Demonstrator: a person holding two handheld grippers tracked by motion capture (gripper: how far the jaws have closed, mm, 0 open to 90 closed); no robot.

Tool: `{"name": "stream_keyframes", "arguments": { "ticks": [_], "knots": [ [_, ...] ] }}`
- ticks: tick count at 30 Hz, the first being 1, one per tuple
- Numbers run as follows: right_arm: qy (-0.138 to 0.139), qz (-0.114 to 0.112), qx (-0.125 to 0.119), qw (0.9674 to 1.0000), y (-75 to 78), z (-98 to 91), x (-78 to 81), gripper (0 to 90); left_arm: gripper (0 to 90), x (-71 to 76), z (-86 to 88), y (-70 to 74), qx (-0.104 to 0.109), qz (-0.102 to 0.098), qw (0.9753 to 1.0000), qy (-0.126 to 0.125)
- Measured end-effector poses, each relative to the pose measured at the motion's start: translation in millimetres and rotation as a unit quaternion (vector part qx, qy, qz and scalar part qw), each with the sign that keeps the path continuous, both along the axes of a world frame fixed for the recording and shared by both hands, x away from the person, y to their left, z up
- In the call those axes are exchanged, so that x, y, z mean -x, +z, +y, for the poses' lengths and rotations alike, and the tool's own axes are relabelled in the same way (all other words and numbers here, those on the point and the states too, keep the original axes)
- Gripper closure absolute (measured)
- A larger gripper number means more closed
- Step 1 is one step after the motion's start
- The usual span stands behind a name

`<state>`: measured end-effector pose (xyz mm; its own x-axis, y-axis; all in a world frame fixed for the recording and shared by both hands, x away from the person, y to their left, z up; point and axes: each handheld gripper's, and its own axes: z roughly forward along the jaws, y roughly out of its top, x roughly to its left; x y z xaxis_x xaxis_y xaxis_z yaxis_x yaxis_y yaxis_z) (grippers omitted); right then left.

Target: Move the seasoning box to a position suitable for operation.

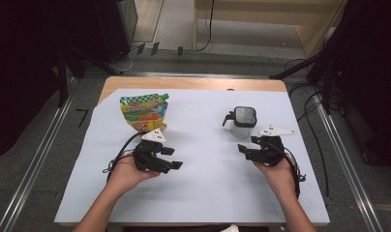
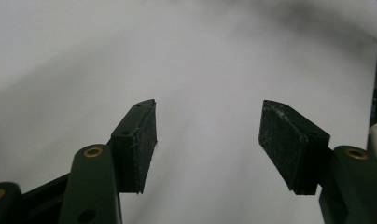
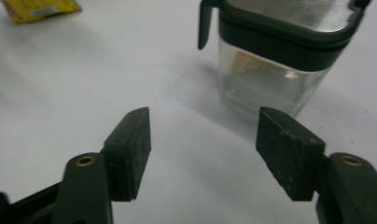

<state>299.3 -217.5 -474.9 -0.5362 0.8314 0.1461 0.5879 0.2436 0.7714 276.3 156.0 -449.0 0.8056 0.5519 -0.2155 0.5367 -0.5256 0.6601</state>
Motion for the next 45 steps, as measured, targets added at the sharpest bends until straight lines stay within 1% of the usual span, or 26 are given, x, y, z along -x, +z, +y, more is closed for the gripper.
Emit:
{"name": "stream_keyframes", "arguments": {
  "ticks": [1,3,5,6,7,8,9,11,12,13,15,16,18,19,21,26,29,32,33,38,40,41,42,45],
  "knots": [
    [-0.021,0.002,-0.001,0.9998,-1.6,-2.2,-5.1,30.6,38.3,0.5,0.6,0.2,0.000,0.001,1.0000,0.000],
    [-0.036,0.000,0.003,0.9993,-2.3,-4.4,-8.5,27.4,38.3,1.7,0.8,0.0,0.005,0.003,1.0000,0.002],
    [-0.051,-0.003,0.011,0.9987,-4.3,-5.3,-13.5,17.2,38.3,2.7,1.4,0.2,0.005,0.004,1.0000,0.000],
    [-0.060,0.004,0.012,0.9981,-5.1,-5.3,-16.4,13.2,38.3,3.2,1.7,0.0,0.006,0.004,1.0000,0.000],
    [-0.070,0.012,0.007,0.9974,-5.6,-4.9,-19.3,14.0,38.3,3.8,1.7,-0.3,0.009,0.006,0.9999,0.002],
    [-0.079,0.016,0.010,0.9967,-5.7,-4.3,-21.4,13.7,38.3,4.1,1.9,-0.6,0.009,0.006,0.9999,0.002],
    [-0.084,0.016,0.014,0.9963,-6.0,-2.9,-22.7,13.4,38.3,4.0,2.4,-0.7,0.007,0.005,1.0000,0.000],
    [-0.080,0.014,0.025,0.9964,-6.7,-0.6,-25.5,12.4,38.3,3.3,3.1,-0.9,0.008,0.008,0.9999,0.001],
    [-0.082,0.014,0.025,0.9962,-6.8,0.6,-27.6,12.3,38.3,2.9,3.2,-1.0,0.011,0.009,0.9999,0.004],
    [-0.088,0.015,0.018,0.9959,-6.7,1.9,-30.8,12.2,38.3,2.8,3.4,-1.1,0.012,0.009,0.9999,0.004],
    [-0.100,0.018,0.020,0.9947,-5.7,4.7,-35.4,12.2,38.4,2.8,4.0,-1.0,0.012,0.011,0.9999,0.007],
    [-0.107,0.016,0.024,0.9938,-5.2,6.8,-38.1,12.3,38.4,3.3,3.9,-1.3,0.013,0.011,0.9998,0.009],
    [-0.109,0.015,0.023,0.9937,-5.1,8.3,-39.9,11.7,38.5,3.7,3.7,-1.6,0.014,0.012,0.9998,0.010],
    [-0.114,0.011,0.023,0.9932,-5.6,13.3,-43.4,9.0,38.5,4.3,2.6,-1.9,0.011,0.012,0.9998,0.007],
    [-0.115,0.007,0.019,0.9932,-6.9,15.8,-44.7,7.2,38.5,4.5,1.8,-2.4,0.012,0.013,0.9998,0.006],
    [-0.130,-0.010,0.006,0.9914,-10.3,21.6,-49.6,6.6,38.5,3.9,2.3,-2.6,0.012,0.013,0.9998,0.005],
    [-0.139,-0.019,0.013,0.9901,-11.8,27.9,-54.7,6.4,38.5,3.5,2.6,-2.7,0.013,0.015,0.9998,0.004],
    [-0.154,-0.026,0.024,0.9874,-14.5,34.5,-60.0,5.5,38.5,3.0,2.6,-3.3,0.013,0.016,0.9998,0.004],
    [-0.157,-0.028,0.024,0.9869,-15.3,35.3,-61.1,5.5,38.5,3.0,2.7,-3.5,0.013,0.017,0.9998,0.004],
    [-0.176,-0.032,0.018,0.9838,-24.0,38.7,-68.3,5.8,38.5,2.4,4.1,-3.5,0.015,0.016,0.9997,0.005],
    [-0.178,-0.032,0.018,0.9834,-25.6,39.2,-69.6,5.8,38.5,2.3,4.5,-3.2,0.015,0.016,0.9997,0.006],
    [-0.185,-0.038,0.019,0.9817,-28.8,41.0,-72.0,6.4,38.5,2.2,5.0,-3.3,0.018,0.016,0.9997,0.007],
    [-0.185,-0.041,0.019,0.9817,-29.7,41.1,-72.7,6.6,38.5,2.0,5.3,-3.2,0.018,0.015,0.9997,0.007],
    [-0.198,-0.046,0.011,0.9790,-32.4,42.2,-74.6,8.9,38.5,1.6,5.5,-3.3,0.019,0.016,0.9997,0.008]
  ]
}}
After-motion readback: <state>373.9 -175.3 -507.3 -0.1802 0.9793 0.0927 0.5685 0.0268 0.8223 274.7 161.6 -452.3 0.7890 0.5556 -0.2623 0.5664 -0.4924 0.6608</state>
